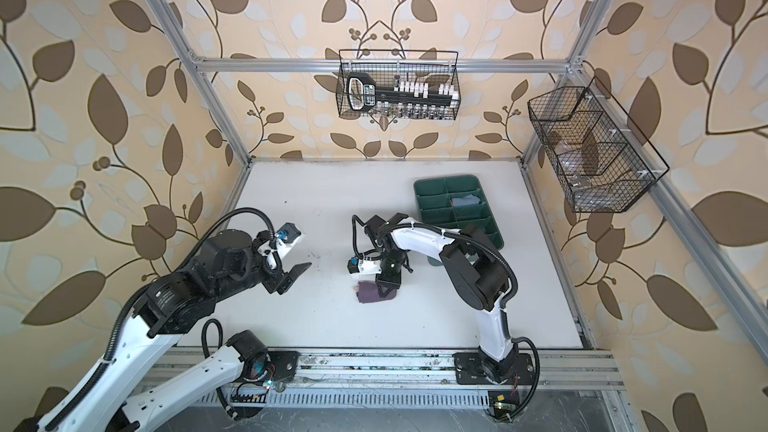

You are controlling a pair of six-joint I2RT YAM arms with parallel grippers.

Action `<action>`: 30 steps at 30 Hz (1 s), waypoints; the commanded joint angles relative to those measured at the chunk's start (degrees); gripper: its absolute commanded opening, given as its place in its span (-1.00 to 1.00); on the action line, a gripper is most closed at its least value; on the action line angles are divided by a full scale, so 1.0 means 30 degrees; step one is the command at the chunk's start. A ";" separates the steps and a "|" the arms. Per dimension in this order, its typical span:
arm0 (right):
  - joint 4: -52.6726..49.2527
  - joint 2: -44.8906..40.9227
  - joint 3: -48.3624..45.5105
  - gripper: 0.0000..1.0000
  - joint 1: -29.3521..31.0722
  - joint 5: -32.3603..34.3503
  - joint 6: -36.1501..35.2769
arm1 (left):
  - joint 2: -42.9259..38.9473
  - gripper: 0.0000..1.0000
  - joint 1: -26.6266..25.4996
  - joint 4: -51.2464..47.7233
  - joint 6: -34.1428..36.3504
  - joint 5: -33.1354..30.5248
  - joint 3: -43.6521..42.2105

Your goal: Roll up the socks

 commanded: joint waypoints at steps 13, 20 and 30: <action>-0.1498 0.3156 0.0449 -0.70 -0.1709 -0.1276 -0.0712 | 0.8079 0.70 -1.1401 1.1997 0.5122 -0.8331 -0.6623; -0.1413 0.3234 0.0571 -0.69 -0.1682 -0.1481 -0.0732 | 1.1478 0.77 -1.1318 1.5667 0.6195 -0.9452 -0.7451; -0.1251 0.2508 0.0183 -0.68 -0.1504 -0.1426 -0.0616 | 1.5422 0.49 -1.0341 1.5736 0.5149 -0.7101 -0.6037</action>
